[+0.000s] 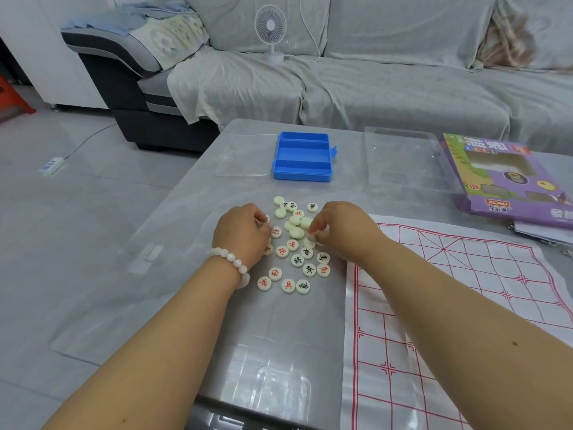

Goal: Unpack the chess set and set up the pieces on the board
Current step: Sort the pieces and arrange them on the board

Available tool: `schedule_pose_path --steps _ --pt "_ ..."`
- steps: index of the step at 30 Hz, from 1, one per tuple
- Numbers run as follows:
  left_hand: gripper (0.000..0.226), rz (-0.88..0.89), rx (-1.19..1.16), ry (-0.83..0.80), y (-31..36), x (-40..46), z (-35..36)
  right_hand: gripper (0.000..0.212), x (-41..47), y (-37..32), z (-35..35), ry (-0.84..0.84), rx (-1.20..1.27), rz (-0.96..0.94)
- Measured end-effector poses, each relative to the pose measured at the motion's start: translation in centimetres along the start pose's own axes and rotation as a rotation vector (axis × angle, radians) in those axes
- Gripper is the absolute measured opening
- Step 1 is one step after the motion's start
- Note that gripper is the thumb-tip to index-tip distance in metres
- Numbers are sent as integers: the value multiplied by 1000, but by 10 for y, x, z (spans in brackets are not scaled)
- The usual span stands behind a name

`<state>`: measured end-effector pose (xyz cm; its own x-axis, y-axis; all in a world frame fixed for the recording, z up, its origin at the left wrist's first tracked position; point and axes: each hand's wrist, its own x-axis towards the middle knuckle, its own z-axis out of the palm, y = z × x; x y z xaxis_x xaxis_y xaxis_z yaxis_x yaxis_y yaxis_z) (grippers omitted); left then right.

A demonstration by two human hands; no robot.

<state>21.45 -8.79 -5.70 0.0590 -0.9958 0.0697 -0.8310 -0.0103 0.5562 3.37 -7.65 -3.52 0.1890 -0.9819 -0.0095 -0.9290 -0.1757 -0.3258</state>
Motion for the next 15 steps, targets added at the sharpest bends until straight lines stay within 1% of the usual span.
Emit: schedule_pose_path --steps 2,5,9,15 --pt "15 91 -37 8 5 -2 3 18 -1 3 0 -9 20 18" --pt "21 165 -33 -71 17 -6 8 23 -3 3 1 -17 15 -10" --pt "20 191 106 -103 23 -6 12 24 -4 -1 2 -48 -34 -58" --pt "20 181 97 -111 21 -8 9 23 -1 0 2 -51 -73 -84"
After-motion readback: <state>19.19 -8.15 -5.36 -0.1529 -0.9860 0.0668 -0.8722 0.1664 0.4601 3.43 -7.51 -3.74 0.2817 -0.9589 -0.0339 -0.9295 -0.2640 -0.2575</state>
